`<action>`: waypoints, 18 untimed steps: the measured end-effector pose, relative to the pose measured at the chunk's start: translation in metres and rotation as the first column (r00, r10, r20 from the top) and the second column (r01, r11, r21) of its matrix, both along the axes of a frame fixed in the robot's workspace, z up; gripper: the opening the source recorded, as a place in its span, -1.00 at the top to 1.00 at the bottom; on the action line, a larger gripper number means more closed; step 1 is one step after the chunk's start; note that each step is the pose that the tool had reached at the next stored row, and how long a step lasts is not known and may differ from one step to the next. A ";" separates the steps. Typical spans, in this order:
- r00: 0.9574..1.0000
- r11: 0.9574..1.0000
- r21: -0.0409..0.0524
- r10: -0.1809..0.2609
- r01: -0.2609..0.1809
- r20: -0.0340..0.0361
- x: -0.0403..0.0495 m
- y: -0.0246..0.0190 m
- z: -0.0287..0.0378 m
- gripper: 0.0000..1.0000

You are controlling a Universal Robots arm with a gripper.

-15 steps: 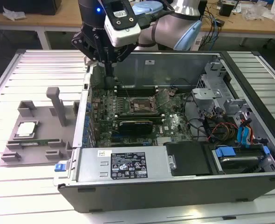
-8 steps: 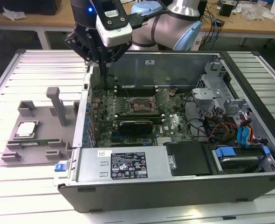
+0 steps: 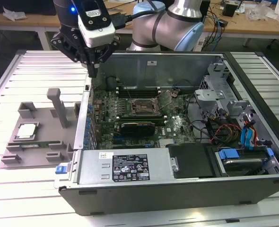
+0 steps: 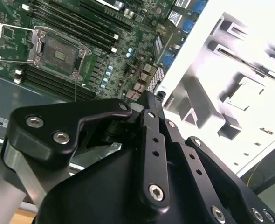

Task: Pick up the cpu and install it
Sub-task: 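Reach for the cpu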

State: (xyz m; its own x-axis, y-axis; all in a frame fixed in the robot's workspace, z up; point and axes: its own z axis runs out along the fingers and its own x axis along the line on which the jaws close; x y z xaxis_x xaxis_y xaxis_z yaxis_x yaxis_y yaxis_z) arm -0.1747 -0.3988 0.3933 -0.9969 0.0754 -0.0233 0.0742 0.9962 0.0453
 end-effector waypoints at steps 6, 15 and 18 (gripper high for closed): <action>1.000 1.000 0.000 0.000 0.000 0.000 -0.0131 0.0000 0.0000 0.79; 1.000 1.000 0.000 0.000 0.000 0.000 -0.0288 0.0000 0.0000 0.79; 1.000 1.000 0.000 0.000 0.000 0.000 -0.0341 0.0000 0.0000 0.79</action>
State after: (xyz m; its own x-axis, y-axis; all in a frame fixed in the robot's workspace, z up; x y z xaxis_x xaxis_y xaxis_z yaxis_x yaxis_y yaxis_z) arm -0.2088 -0.3989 0.3933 -0.9969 0.0753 -0.0233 0.0742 0.9962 0.0453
